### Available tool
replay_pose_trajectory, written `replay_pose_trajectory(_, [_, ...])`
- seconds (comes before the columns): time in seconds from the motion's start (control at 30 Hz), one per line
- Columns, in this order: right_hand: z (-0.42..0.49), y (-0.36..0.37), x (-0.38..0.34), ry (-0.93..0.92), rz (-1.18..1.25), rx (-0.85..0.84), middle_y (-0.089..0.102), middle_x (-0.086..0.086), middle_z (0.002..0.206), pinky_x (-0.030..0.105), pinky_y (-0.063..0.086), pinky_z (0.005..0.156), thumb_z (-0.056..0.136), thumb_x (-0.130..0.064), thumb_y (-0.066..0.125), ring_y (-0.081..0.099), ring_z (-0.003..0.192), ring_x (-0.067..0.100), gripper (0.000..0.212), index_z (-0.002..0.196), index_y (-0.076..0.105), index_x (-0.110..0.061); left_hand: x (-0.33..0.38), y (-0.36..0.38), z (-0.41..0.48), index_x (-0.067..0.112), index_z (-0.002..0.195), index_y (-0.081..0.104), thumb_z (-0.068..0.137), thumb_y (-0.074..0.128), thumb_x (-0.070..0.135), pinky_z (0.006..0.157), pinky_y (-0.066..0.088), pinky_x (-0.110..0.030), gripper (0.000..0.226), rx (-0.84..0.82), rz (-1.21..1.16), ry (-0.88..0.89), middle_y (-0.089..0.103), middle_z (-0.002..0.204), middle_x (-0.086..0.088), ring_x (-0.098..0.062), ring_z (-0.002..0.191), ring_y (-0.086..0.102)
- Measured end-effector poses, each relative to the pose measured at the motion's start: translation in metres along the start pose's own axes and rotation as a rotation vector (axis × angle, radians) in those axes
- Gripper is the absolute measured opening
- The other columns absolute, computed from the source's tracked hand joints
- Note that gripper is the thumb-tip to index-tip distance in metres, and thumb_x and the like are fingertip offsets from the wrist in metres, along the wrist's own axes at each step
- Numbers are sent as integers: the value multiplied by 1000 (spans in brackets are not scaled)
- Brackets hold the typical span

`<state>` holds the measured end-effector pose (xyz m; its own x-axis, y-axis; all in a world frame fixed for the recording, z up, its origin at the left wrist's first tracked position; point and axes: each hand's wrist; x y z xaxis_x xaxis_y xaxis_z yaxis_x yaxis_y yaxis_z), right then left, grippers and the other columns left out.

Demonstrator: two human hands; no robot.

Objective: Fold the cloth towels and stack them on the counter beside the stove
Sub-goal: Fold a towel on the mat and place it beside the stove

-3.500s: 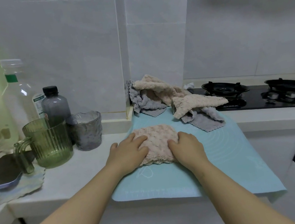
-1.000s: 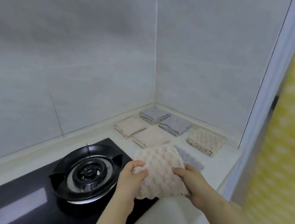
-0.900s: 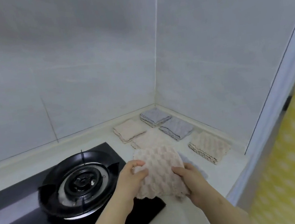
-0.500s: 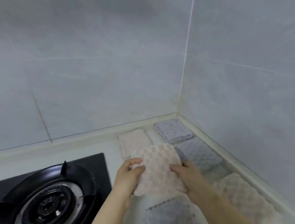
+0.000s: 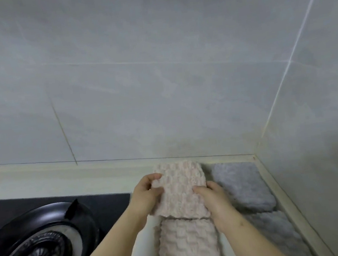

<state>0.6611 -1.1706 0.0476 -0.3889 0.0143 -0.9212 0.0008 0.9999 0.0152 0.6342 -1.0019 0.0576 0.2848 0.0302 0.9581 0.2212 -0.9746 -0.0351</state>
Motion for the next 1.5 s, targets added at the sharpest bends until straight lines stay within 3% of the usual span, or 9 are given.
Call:
replay_pose_trajectory(0.1, [28, 6, 3, -3, -81, 13, 66, 7, 89, 19, 47, 52, 89, -11, 58, 63, 73, 19, 13, 101, 60, -9, -5, -1, 28, 26, 103, 59, 90, 50, 1, 57, 43, -30, 30, 31, 55, 4, 61, 96, -6, -22, 72, 55])
replay_pose_trajectory(0.27, [56, 9, 16, -36, -248, 60, 64, -1, 81, 29, 48, 67, 85, -16, 64, 61, 72, 18, 12, 96, 59, -16, -24, 0, 57, 26, 111, 58, 90, 52, 3, 40, 35, -18, 32, 54, 183, -4, 59, 91, -1, -12, 51, 43])
replay_pose_trajectory(0.5, [71, 12, 22, -207, -439, 122, 54, -18, 80, 31, 53, 67, 90, -11, 57, 53, 64, 6, 30, 116, 49, -24, -36, 10, 70, 30, 124, 53, 94, 49, 19, 72, 49, -26, 33, 81, 487, 86, 64, 98, -2, -19, 81, 61])
replay_pose_trajectory(0.6, [71, 14, 24, -177, -446, 125, 56, -16, 79, 42, 55, 74, 91, -9, 57, 66, 81, 21, 38, 126, 48, -19, -40, 11, 65, 27, 131, 49, 95, 49, 20, 81, 46, -25, 37, 83, 561, 101, 64, 115, -3, -22, 105, 59])
replay_pose_trajectory(0.83, [59, 15, 13, -120, -409, 127, 54, -11, 73, 49, 53, 83, 89, -18, 61, 63, 100, 37, 42, 128, 46, -19, -37, 6, 64, 24, 134, 48, 95, 49, 22, 93, 39, -24, 39, 52, 633, 150, 52, 130, 6, -16, 112, 52])
replay_pose_trajectory(1.1, [4, 22, -6, -228, -459, 172, 51, 4, 131, 26, 39, 79, 91, -25, 56, 52, 95, 16, 41, 130, 48, -15, -11, -13, 5, 25, 144, 32, 96, 47, 19, 100, 37, -30, 51, 126, 406, 108, 32, 148, 2, -15, 123, 43])
replay_pose_trajectory(1.23, [-48, 44, -7, -321, -356, 78, 52, 2, 119, 27, 42, 84, 88, -22, 57, 52, 101, 18, 18, 106, 55, -22, -2, -34, -51, 29, 137, 41, 94, 51, 17, 95, 43, -34, 46, 191, 197, 132, 48, 134, 0, -16, 114, 49])
replay_pose_trajectory(1.37, [-115, 83, 7, -382, -337, -116, 61, -3, 100, 24, 40, 77, 87, -19, 58, 56, 94, 14, 2, 87, 58, -22, -11, -74, -121, 28, 103, 63, 91, 55, 14, 81, 46, -30, 21, 307, 67, 143, 67, 104, 3, -14, 93, 60])
replay_pose_trajectory(1.5, [-179, 141, 27, -368, -389, -360, 62, -10, 85, 24, 44, 75, 89, -24, 56, 57, 84, 10, 9, 81, 60, -25, -27, -139, -198, 22, 91, 67, 89, 57, 9, 71, 47, -28, 17, 549, -65, 124, 71, 85, -1, -18, 80, 65])
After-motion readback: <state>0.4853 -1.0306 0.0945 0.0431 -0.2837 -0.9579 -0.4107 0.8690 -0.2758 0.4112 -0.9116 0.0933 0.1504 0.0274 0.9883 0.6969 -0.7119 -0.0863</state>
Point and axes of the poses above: each hand's wrist, its own z-axis towards the middle knuckle, its own y-axis out of the palm, x = y × z
